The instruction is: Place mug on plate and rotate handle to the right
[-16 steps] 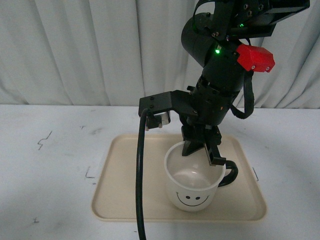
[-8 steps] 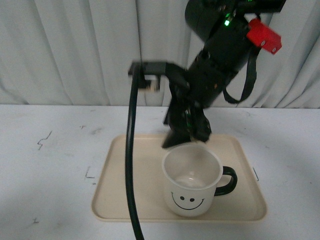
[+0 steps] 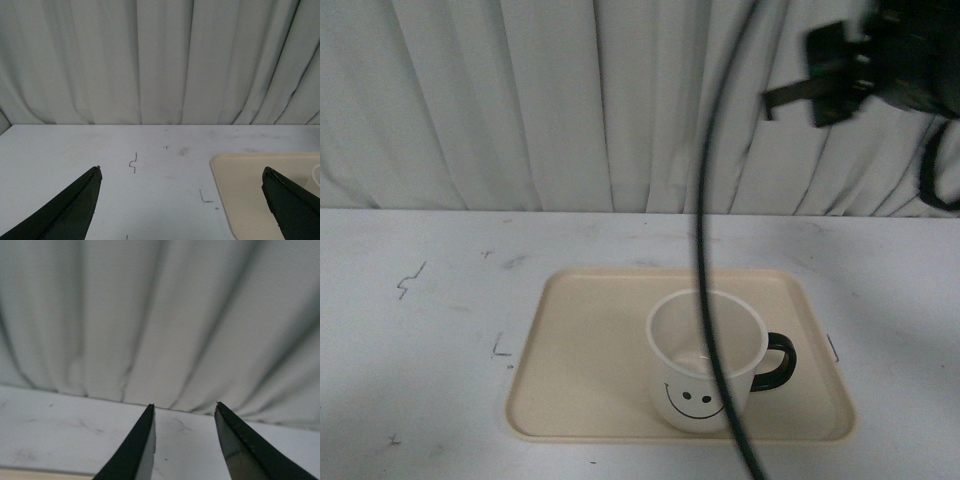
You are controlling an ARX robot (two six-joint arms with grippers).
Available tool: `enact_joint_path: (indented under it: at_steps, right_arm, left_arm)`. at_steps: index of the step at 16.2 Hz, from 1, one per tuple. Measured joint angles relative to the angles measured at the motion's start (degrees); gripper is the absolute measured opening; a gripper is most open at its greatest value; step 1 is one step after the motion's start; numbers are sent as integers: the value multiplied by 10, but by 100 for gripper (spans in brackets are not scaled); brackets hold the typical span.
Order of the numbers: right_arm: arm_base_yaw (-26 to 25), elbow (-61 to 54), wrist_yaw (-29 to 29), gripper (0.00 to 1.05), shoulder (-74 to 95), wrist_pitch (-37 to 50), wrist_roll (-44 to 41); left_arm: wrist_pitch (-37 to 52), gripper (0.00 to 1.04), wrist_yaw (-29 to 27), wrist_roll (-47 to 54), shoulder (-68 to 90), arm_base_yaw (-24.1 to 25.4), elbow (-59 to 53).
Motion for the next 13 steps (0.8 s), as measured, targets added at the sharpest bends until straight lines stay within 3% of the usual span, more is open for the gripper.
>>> enact_joint_path:
  at_steps: [2, 3, 4, 6, 13]
  right_arm:
    - [-37, -135, -7, 18, -66, 136, 70]
    - [-44, -207, -37, 1, -129, 175, 86]
    - [-83, -324, -70, 2, -201, 181, 98]
    - [-130, -450, -116, 2, -355, 174, 100]
    - [-158, -490, -161, 2, -399, 139, 100]
  left_arm:
    - [0, 98, 0, 0, 0, 0, 0]
    - [0, 98, 0, 0, 0, 0, 0]
    - [0, 98, 0, 0, 0, 0, 0]
    - [0, 98, 0, 0, 0, 0, 0]
    - [0, 98, 0, 0, 0, 0, 0]
